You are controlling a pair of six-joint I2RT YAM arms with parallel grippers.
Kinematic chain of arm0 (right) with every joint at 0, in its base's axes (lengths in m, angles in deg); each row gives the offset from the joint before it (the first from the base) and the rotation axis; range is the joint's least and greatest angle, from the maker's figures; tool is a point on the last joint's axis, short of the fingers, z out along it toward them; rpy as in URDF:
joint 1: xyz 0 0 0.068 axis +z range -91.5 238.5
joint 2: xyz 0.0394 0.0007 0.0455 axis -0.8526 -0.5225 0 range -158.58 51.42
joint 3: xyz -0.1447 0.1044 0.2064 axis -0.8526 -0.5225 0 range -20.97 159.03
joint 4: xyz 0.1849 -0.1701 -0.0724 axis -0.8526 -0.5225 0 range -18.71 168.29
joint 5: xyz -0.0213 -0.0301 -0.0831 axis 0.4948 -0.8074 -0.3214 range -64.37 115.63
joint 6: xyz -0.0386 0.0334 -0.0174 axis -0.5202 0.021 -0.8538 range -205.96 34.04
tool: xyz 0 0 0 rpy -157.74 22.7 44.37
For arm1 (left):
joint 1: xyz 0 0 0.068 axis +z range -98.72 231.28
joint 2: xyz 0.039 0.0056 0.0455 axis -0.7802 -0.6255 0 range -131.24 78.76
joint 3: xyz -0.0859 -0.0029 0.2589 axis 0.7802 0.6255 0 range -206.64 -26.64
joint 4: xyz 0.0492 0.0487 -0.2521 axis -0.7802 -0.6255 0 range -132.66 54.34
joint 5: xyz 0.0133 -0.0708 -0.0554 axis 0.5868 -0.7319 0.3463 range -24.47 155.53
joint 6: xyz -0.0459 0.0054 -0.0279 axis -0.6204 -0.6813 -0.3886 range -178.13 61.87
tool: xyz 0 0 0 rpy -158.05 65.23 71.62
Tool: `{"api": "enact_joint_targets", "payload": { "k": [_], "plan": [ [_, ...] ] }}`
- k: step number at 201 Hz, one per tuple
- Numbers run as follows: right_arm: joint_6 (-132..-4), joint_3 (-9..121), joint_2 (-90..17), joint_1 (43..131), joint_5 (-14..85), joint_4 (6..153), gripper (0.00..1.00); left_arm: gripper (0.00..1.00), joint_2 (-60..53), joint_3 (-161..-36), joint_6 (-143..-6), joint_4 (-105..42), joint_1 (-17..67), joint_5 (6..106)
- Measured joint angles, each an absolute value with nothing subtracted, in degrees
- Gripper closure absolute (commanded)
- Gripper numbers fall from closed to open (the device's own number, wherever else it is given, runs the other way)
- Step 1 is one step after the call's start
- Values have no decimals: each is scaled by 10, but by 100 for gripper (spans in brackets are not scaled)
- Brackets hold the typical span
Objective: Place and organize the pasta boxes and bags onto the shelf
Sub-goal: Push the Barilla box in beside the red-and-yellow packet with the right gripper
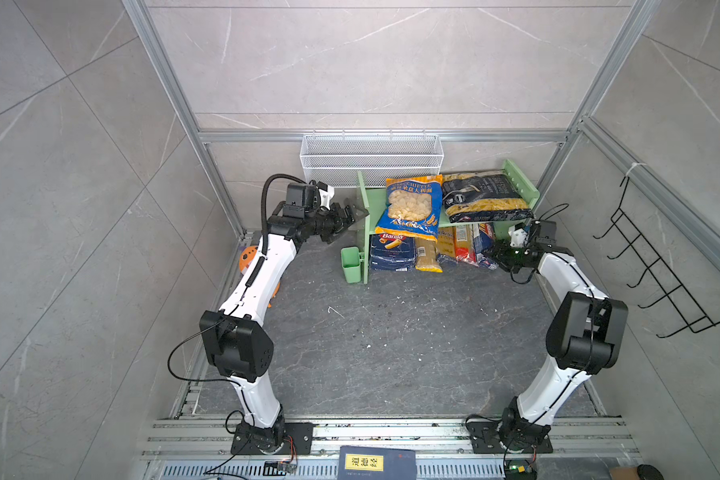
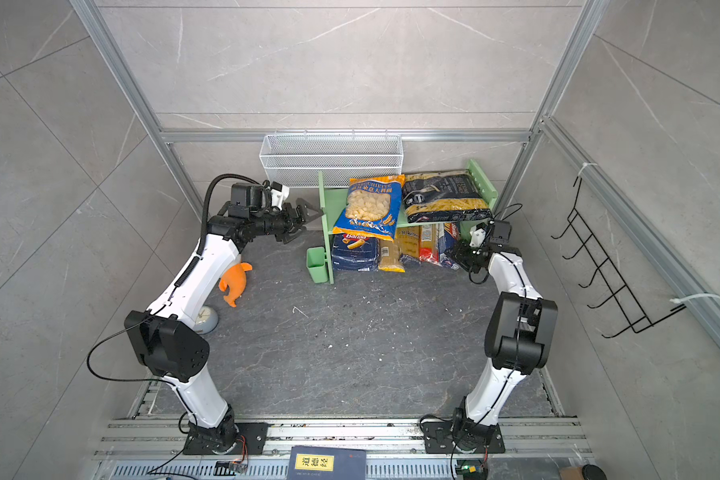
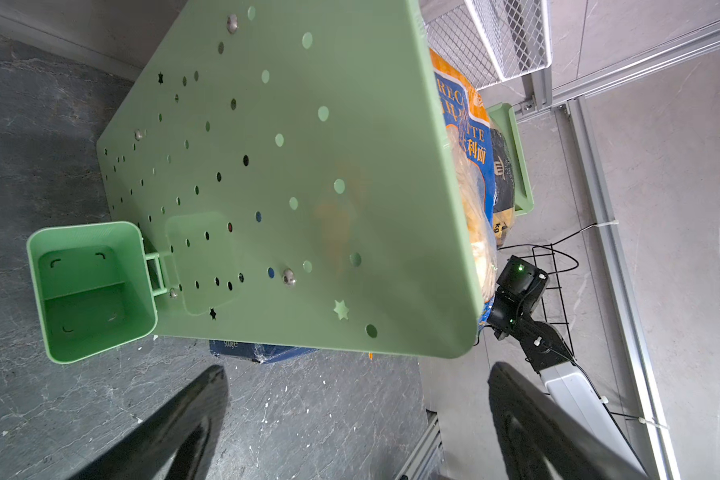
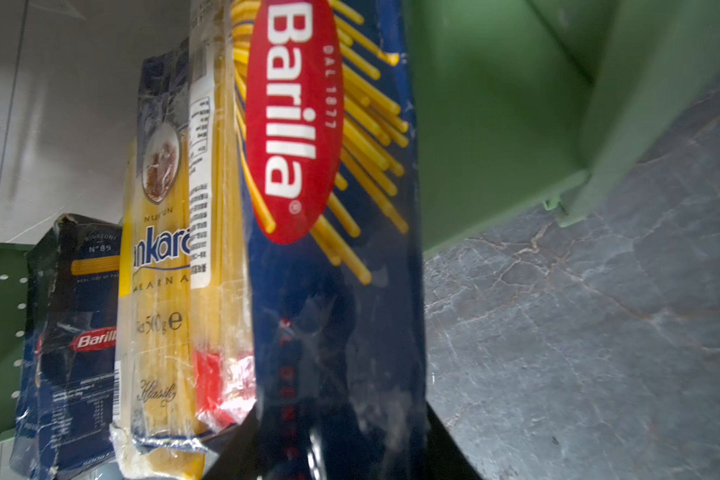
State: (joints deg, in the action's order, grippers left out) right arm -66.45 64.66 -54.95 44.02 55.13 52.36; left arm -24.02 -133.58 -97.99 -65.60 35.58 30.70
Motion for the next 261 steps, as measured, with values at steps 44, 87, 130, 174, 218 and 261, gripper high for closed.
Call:
{"api": "enact_joint_targets", "payload": {
  "k": [44,87,130,174,218,261],
  "plan": [
    [-680,647,-549,441,533,523,62,1,-237,-1322,-980,-653,356,308],
    [-706,635,-542,442,517,528,67,1,-223,-1308,-982,-651,356,309],
    [-739,622,-528,444,498,526,69,1,-222,-1308,-983,-647,352,310],
    [-766,618,-519,453,473,520,69,0,-222,-1308,-983,-647,348,310],
    [-774,599,-503,454,464,526,70,1,-222,-1308,-983,-646,348,312],
    [-785,581,-488,459,447,533,71,1,-222,-1308,-982,-643,348,315]
  ]
}}
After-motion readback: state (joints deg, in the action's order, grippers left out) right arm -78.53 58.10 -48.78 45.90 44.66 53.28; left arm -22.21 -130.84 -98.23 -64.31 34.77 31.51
